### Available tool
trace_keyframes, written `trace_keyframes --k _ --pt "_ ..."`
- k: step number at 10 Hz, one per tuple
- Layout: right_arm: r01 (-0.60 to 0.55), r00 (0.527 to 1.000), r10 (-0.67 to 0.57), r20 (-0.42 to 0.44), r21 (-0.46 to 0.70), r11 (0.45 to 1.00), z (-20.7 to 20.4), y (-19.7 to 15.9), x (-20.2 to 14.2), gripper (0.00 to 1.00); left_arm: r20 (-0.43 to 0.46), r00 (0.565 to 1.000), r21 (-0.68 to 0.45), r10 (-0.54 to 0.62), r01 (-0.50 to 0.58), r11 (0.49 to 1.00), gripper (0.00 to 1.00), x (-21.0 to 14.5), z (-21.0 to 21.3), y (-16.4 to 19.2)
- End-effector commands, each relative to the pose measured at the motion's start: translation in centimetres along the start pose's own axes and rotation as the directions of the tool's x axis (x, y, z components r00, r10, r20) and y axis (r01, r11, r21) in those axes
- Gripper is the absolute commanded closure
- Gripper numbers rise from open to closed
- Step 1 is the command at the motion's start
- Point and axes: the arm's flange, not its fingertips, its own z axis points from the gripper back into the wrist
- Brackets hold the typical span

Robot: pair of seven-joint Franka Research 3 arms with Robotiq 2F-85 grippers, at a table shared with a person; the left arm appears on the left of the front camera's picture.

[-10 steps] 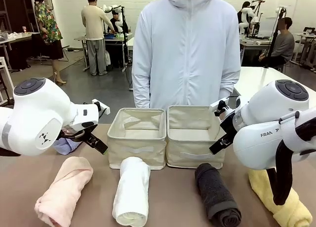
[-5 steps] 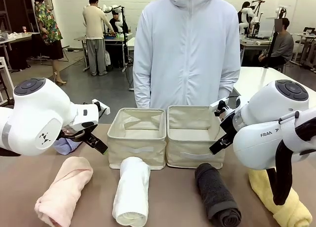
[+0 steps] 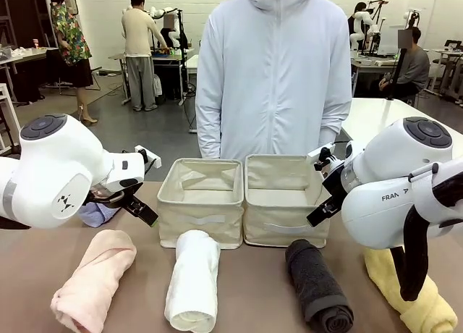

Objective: Sort the towels based on their folding style.
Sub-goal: Pick up one triangle-folded towel and place it in the left Fabric basket.

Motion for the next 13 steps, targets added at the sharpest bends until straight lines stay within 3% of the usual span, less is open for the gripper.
trace_keyframes --k 1,3,6,8,9,10,11,13 --pt "0.000 1.000 0.000 0.000 0.000 1.000 0.0 0.0 0.0 0.00 0.000 1.000 0.000 0.000 0.000 1.000 0.00 0.0 0.0 0.0" --pt "-0.023 1.000 0.023 -0.006 -0.094 0.995 7.9 0.2 3.4 0.00 -0.051 0.998 0.099 -0.022 0.027 0.995 0.00 2.5 7.3 0.5" --pt "-0.027 0.999 0.033 0.025 -0.194 0.981 20.2 2.1 6.8 0.00 -0.060 0.996 0.113 -0.058 0.064 0.992 0.00 5.5 17.4 1.0" --pt "-0.024 0.998 0.036 0.050 -0.237 0.971 26.0 3.9 8.1 0.00 -0.044 0.996 0.128 -0.077 0.082 0.988 0.00 7.0 22.9 0.5" --pt "-0.046 0.999 0.050 0.011 -0.264 0.963 27.1 4.3 8.0 0.00 -0.023 0.998 0.149 -0.066 0.069 0.986 0.00 7.1 24.2 0.5" --pt "-0.028 0.996 0.044 0.073 -0.209 0.977 26.1 3.4 7.2 0.00 0.025 0.997 0.332 -0.079 0.066 0.941 0.00 6.2 23.6 -0.3" --pt "-0.028 0.996 0.044 0.073 -0.209 0.977 26.1 3.4 7.2 0.00 -0.022 0.998 0.138 -0.064 0.066 0.988 0.00 7.0 24.8 0.4" --pt "-0.028 0.996 0.044 0.073 -0.209 0.977 26.1 3.4 7.2 0.00 -0.022 0.998 0.138 -0.064 0.066 0.988 0.00 7.0 24.8 0.4"
